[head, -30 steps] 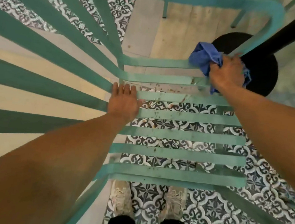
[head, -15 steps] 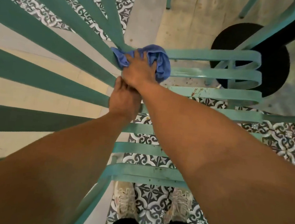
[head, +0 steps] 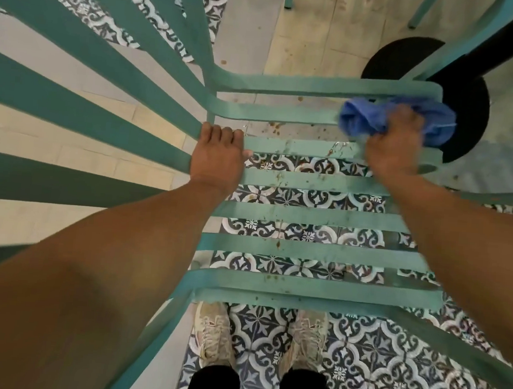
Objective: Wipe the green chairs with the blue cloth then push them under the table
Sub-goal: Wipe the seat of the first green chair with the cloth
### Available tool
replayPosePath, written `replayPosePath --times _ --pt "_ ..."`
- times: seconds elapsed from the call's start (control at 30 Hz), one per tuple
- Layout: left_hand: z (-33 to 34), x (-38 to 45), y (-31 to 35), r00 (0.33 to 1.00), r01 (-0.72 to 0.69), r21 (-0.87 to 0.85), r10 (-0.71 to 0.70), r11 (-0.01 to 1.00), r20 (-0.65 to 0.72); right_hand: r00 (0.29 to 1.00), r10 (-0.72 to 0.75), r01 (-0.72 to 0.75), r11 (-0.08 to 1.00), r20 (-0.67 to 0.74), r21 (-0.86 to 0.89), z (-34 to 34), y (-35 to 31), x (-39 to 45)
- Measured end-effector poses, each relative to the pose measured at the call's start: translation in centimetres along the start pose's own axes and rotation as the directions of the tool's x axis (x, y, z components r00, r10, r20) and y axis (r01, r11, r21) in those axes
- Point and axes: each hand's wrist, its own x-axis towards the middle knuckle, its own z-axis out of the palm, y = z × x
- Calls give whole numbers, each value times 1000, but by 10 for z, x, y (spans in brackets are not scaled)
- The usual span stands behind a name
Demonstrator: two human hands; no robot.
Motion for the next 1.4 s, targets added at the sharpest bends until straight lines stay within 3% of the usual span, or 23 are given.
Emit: replayPosePath --times 0.07,0.13,0.2,0.27,0.33,0.5,0.6,0.63,0.7,0.77,0.83,0.97,1.03,1.13,1.23,1.3,1.4 --pt "0 1 1 1000 -7 -1 7 1000 -17 986 -138 134 990 96 44 39 -57 -18" --pt "2 0 0 999 -15 -41 13 999 -34 891 -353 354 934 286 49 79 -126 -42" --pt "4 2 -1 998 -13 -83 8 996 -61 832 -449 448 890 327 82 93 -166 -50" --pt "5 2 -1 999 -31 -28 30 999 -38 810 -477 485 872 342 68 78 -148 -44" --pt "3 0 0 999 -36 10 37 999 -37 793 -519 552 834 319 -16 52 -88 -44" --pt "-1 -3 0 1000 -8 2 8 1000 -25 931 -335 362 905 147 -223 -25 76 -30" --pt "-1 -2 1 1000 -5 -9 5 1000 16 985 -136 159 952 107 -262 -38 86 -34" --pt "0 -1 1 1000 -6 -9 6 1000 11 986 -137 158 954 98 -255 -29 67 -44" --pt "1 -1 0 1000 -10 -18 9 1000 -15 947 -273 302 937 168 -178 7 10 -71" --pt "1 -1 -2 1000 -20 -36 19 999 -21 841 -439 482 873 317 -72 50 -61 -106" --pt "2 -1 -2 999 -49 -21 49 999 -16 812 -466 491 871 352 20 76 -105 -128" --pt "2 -2 -1 998 -31 -34 29 999 -48 737 -554 625 776 387 -81 45 -50 -119" --pt "1 -1 0 999 -10 -28 9 1000 -49 784 -497 589 785 373 -191 12 11 -111" --pt "0 -1 0 999 -13 -26 12 1000 -43 912 -279 374 867 301 -330 -33 85 -112" --pt "2 -2 0 1000 -5 -26 4 1000 -30 959 -157 235 906 235 -351 -43 96 -111" --pt "2 -1 1 999 -8 -23 8 1000 -32 937 -223 311 884 270 -348 -27 53 -120" --pt "3 0 0 999 -6 -44 5 999 -41 745 -512 595 800 428 -76 32 -41 -156"
